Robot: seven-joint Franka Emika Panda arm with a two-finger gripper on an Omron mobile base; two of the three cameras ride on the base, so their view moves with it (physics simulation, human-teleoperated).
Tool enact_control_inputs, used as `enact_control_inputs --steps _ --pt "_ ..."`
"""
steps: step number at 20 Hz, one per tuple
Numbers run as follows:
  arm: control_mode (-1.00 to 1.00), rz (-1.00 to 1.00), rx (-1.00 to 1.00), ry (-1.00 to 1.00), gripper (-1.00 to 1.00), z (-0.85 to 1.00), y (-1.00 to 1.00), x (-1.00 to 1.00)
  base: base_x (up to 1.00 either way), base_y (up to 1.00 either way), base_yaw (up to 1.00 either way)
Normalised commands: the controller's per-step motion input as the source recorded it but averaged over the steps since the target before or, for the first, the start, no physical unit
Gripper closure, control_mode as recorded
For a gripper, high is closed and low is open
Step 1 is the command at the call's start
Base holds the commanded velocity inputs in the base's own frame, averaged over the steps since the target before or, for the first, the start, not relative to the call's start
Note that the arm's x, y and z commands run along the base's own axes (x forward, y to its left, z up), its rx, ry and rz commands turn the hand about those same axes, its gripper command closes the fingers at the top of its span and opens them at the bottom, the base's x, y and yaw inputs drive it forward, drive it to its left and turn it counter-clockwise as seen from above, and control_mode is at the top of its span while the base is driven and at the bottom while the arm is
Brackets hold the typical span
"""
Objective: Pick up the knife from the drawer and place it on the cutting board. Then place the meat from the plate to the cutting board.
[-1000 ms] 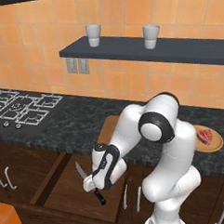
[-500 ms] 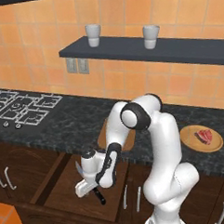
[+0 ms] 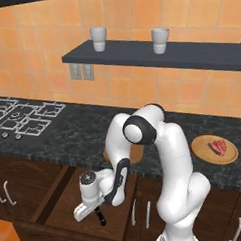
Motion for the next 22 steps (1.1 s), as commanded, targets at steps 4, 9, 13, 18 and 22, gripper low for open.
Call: enact_control_inputs --steps 4,9,13,18,22 --pt "-1.0 0.13 0.01 0.0 1.0 -0.06 0.03 -0.07 0.0 0.0 0.0" --pt "-1.0 0.36 0.0 0.01 1.0 0.61 0.0 0.0 0.0 0.0 0.0" --pt "-1.0 0.34 0.01 0.01 1.0 0.94 0.0 0.02 0.0 0.0 0.0" --pt "-1.0 0.24 0.0 0.06 1.0 1.0 0.35 0.12 0.0 0.0 0.0" --pt "-1.0 0.13 0.0 0.07 1.0 1.0 0.65 0.31 0.0 0.0 0.0"
